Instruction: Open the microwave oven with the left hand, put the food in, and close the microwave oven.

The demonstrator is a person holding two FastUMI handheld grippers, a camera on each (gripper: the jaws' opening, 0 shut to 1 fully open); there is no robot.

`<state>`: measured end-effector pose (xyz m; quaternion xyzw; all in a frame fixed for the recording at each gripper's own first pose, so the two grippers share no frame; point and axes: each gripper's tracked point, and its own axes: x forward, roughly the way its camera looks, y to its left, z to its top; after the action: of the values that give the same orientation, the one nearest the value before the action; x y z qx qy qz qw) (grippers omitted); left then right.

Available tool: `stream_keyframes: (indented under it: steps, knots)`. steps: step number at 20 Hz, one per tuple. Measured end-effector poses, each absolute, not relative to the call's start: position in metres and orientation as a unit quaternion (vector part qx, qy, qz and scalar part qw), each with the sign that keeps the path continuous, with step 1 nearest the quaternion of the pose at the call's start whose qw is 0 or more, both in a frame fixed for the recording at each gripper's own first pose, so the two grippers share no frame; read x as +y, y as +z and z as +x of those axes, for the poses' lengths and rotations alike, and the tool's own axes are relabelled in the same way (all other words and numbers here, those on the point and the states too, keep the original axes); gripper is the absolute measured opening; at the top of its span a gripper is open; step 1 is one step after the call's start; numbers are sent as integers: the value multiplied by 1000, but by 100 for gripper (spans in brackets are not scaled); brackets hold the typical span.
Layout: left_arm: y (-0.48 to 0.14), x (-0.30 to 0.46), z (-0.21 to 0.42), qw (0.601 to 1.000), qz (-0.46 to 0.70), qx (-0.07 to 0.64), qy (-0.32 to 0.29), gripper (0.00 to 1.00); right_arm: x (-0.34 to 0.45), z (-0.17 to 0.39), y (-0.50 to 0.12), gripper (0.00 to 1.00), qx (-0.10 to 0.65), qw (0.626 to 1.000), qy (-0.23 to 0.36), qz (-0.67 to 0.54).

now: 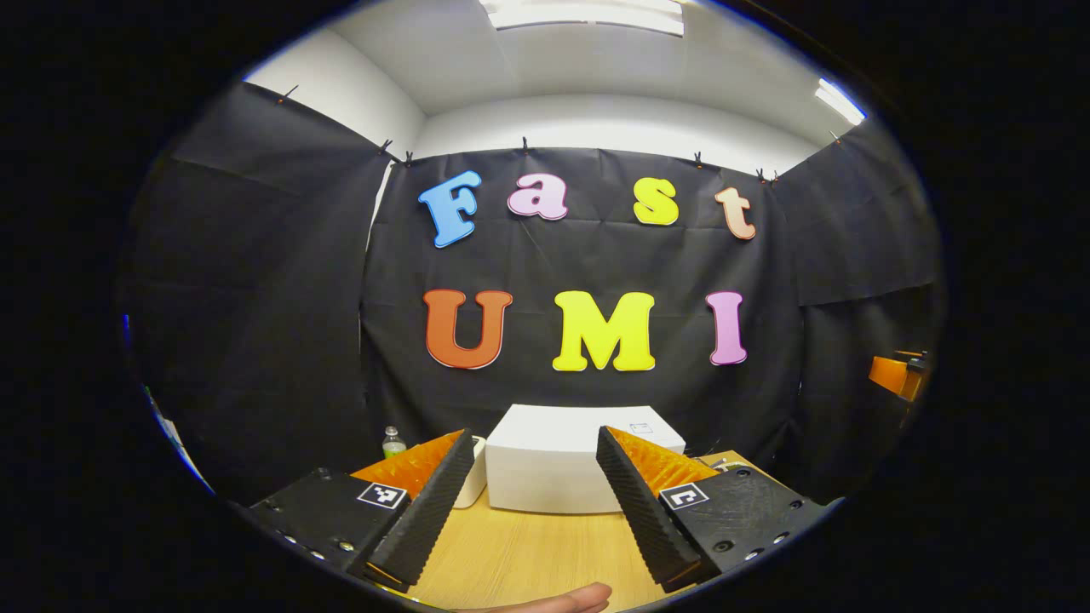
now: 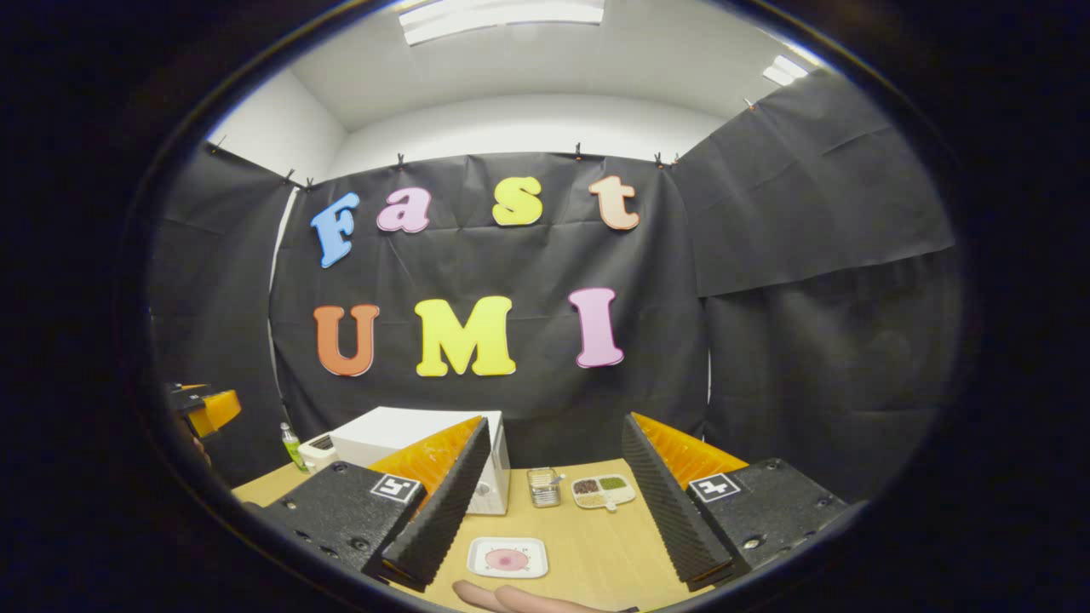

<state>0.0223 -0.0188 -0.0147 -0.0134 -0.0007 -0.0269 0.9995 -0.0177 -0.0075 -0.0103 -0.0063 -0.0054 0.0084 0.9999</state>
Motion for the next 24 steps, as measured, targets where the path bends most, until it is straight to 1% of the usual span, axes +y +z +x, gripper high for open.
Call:
stream_keyframes:
  steps: [4,6,9,11,14,18,21,24]
  knots:
    - [-41,-45,47,997,-40,22,-59,92,-15,-18,-9,99,-15,1000,6,-8]
    - [-51,-54,67,996,-46,26,-65,92,-21,-19,-9,99,-26,1000,-4,-13]
    - [-79,-67,96,997,-35,39,-64,92,-23,-22,-18,99,-15,1000,-2,6]
    - [-100,-78,118,996,-30,45,-67,92,-26,-24,-16,99,-20,1000,0,7]
    - [-143,-102,147,993,-42,71,-85,92,-33,-25,-17,99,-28,1000,-1,-1]
    - [-189,-124,180,991,-42,80,-102,92,-44,-23,-19,99,-29,1000,-5,3]
    - [-218,-147,200,988,-35,94,-118,92,-53,-22,-18,99,-34,999,-18,-5]
    - [-239,-164,222,988,-30,98,-117,92,-57,-20,-17,99,-38,999,-18,-14]
